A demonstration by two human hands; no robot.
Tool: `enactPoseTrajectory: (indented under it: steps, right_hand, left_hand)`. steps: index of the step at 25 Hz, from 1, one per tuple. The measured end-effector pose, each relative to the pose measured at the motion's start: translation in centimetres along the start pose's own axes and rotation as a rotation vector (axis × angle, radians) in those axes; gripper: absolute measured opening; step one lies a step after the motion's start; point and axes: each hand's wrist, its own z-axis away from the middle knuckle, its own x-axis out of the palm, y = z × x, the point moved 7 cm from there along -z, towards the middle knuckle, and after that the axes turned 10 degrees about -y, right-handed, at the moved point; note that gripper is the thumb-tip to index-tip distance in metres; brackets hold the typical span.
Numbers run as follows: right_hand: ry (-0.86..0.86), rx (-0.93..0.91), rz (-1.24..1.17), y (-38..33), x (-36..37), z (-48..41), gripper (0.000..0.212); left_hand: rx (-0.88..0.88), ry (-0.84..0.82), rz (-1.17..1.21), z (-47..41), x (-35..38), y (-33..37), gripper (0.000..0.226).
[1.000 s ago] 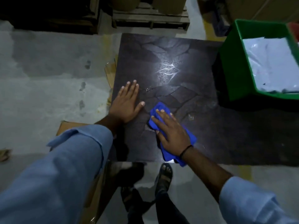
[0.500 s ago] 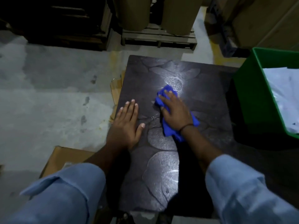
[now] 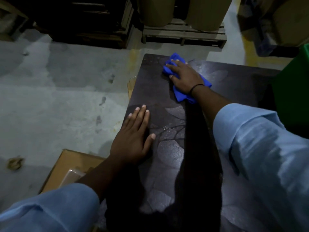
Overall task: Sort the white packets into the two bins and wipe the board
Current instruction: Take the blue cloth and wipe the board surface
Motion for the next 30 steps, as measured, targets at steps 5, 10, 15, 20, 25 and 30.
enactPoseTrajectory:
  steps: [5,10,15,20,25,30]
  right_hand:
    - [-0.042,-0.140,-0.017,-7.5,2.8,9.3,0.057]
    - [-0.032,-0.129,-0.062,-13.6,6.4,21.5,0.055]
    - [0.035,-0.079,-0.115,-20.1,9.0,32.4,0.056]
    - [0.070,-0.140,-0.131,-20.8,9.4,33.5,0.057]
    - [0.118,-0.044,-0.122,-14.2,6.7,22.0,0.055]
    - [0.032,-0.037,-0.062,-9.7,4.1,8.2,0.056]
  left_hand:
    - [-0.006,0.030,-0.001,0.4,-0.3,0.1,0.073]
    - [-0.020,-0.068,0.036,1.1,-0.7,0.6,0.073]
    - [-0.010,-0.073,0.045,3.6,-0.6,0.7,0.070]
    - [-0.019,-0.047,0.092,4.3,-0.6,0.5,0.068]
    - [-0.060,0.046,0.159,4.1,-0.5,0.2,0.062]
    - [-0.035,0.094,0.166,3.7,-0.5,-0.1,0.060]
